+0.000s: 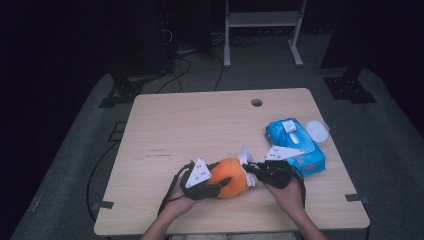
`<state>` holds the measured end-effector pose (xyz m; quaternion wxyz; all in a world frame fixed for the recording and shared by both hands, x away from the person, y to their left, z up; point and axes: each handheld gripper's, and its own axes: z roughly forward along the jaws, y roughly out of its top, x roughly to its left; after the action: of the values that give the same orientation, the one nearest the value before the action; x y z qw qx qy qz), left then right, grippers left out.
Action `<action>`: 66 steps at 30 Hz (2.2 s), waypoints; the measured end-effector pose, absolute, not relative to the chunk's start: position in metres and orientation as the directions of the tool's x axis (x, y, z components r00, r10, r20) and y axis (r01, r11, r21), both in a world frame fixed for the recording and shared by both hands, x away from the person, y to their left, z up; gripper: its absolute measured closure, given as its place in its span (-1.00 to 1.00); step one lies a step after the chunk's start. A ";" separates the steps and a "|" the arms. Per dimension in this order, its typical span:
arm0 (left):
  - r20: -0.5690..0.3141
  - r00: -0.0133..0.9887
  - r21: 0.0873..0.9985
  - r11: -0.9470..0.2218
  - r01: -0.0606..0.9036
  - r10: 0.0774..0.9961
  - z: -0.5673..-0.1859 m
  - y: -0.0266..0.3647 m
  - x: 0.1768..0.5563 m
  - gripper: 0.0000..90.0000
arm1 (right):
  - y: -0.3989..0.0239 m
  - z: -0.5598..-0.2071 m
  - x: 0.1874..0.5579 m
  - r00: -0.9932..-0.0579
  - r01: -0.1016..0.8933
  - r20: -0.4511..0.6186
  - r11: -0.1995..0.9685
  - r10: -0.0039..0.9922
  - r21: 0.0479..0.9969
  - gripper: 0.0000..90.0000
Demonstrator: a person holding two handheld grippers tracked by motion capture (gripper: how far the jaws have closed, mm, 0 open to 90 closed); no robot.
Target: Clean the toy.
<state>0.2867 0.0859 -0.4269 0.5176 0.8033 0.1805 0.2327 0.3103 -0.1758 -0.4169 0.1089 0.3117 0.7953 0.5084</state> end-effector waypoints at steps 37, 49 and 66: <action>0.020 0.871 0.913 -0.365 0.185 0.491 -0.437 0.100 0.292 -0.32 | -0.164 -0.421 0.302 -0.813 0.363 0.126 0.327 0.569 0.872 0.90; 0.017 0.885 0.908 -0.378 0.181 0.464 -0.438 0.090 0.283 -0.37 | -0.161 -0.415 0.298 -0.827 0.334 0.116 0.316 0.550 0.888 0.90; 0.010 0.880 0.903 -0.382 0.195 0.474 -0.435 0.094 0.286 -0.60 | -0.147 -0.413 0.290 -0.856 0.280 0.054 0.374 0.514 0.884 0.90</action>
<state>0.2856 0.0944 -0.4347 0.5170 0.8203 0.2040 0.1349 0.2905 -0.1474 -0.4129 0.1156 0.2419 0.8206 0.5047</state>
